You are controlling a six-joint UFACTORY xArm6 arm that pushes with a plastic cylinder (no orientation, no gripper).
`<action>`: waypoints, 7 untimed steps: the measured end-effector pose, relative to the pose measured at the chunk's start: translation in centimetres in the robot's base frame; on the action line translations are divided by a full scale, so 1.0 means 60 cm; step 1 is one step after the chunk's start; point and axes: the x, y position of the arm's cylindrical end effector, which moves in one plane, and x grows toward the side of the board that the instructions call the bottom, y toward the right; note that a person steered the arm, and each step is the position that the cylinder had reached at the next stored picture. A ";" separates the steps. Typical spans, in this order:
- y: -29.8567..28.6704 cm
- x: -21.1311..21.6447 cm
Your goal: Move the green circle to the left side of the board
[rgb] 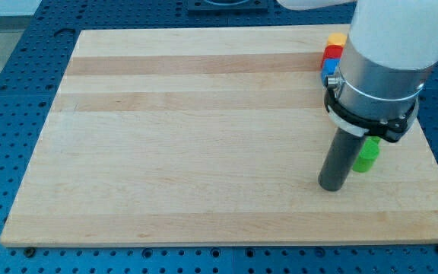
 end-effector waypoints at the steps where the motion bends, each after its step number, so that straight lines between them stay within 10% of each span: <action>1: 0.055 0.039; 4: 0.263 -0.057; 7: -0.057 -0.069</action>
